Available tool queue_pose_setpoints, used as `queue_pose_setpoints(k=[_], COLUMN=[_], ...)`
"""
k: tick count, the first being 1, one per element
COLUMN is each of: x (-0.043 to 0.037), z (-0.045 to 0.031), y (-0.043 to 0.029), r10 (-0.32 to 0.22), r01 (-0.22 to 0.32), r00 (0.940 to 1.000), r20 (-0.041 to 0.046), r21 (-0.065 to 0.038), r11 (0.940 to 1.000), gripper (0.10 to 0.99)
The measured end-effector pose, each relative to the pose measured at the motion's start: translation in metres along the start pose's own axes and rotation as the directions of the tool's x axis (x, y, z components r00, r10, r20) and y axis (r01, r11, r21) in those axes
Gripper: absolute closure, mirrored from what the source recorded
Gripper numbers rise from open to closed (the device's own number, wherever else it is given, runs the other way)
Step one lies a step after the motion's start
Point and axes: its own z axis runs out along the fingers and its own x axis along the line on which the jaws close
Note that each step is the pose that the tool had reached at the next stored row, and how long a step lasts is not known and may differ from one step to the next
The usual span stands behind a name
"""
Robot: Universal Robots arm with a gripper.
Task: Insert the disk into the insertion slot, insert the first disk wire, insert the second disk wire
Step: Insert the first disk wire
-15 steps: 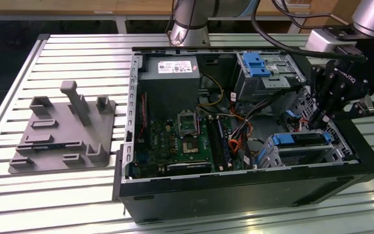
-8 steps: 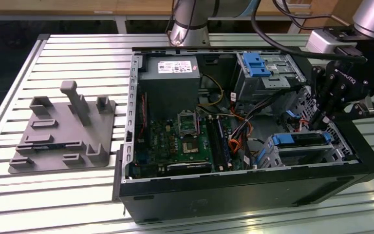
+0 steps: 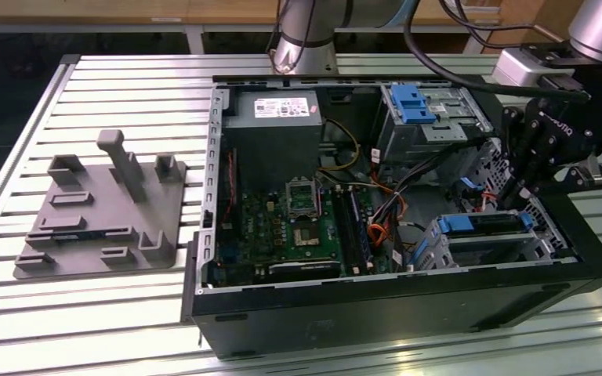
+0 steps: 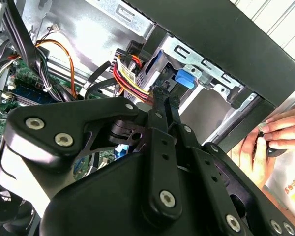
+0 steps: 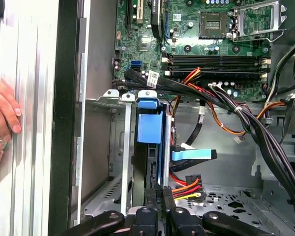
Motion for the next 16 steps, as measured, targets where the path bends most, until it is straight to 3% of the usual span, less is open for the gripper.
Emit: queue_pose_setpoints(k=[7,13,16], x=[0.0048,0.0079,0.0081], z=[0.0007,0.0011,0.0012], y=[0.0001,0.0002,0.0002], r10=[0.002,0.003,0.004], r01=[-0.002,-0.003,-0.004], r00=[0.9999,0.9994,0.9994], r20=[0.0131,0.0353,0.0357], r21=[0.000,0.000,0.000], r11=[1.0000,1.0000,1.0000], gripper=[0.922,0.922,0.922])
